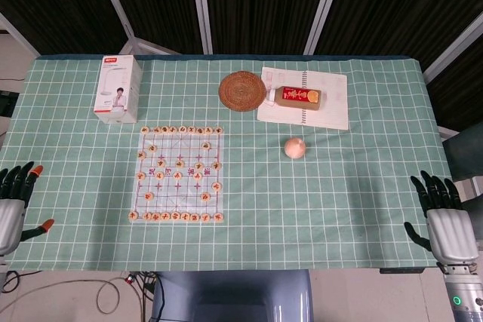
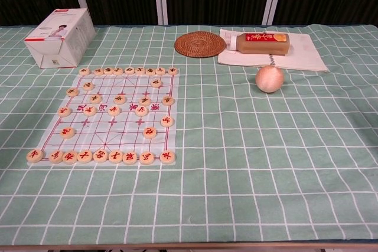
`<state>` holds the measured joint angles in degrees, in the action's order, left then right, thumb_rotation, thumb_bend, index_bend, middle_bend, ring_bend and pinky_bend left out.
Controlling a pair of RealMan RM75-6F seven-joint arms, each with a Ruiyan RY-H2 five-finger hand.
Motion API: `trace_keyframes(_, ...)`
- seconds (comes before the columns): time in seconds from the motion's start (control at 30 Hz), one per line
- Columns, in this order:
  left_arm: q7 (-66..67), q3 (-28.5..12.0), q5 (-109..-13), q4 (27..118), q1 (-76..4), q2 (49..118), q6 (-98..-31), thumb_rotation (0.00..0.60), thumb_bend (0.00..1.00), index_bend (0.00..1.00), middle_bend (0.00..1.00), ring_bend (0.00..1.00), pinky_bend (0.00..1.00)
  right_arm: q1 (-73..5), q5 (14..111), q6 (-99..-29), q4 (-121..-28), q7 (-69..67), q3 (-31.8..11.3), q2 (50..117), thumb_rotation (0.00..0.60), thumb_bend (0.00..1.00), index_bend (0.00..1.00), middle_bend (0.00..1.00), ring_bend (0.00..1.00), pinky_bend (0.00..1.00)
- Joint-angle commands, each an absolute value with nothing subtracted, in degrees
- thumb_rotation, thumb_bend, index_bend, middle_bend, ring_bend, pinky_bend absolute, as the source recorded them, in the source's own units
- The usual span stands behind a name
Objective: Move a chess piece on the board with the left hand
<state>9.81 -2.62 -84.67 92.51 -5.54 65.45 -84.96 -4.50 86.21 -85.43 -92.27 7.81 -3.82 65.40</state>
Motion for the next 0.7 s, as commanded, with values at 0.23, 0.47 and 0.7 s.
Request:
trace_keyframes(0.23,10.55,-2.64,-84.53,92.93,-5.47,65.34,-85.13,0.600,0.00,0.00,0.00,0.00,0.00,-4.47,86.00,-85.41,-92.19,7.46,-3.91,65.32,0.600,0.34,0.00,0.00,0.00,0.00)
trace_keyframes(0.47,12.91,-2.90,-83.97,94.42,-6.22,65.39,-83.99,0.600,0.00,0.00,0.00,0.00,0.00,-4.41,85.65,-85.34,-92.34,7.10,-4.01,65.27,0.600,0.34,0.00,0.00,0.00,0.00)
trace_keyframes(0.7,20.97,-5.15,-84.39,98.37,-11.30,66.17,-79.61,0.600,0.00,0.00,0.00,0.00,0.00,-4.49,85.29,-85.08,-92.47,6.61,-4.15,65.25,0.600,0.34,0.00,0.00,0.00,0.00)
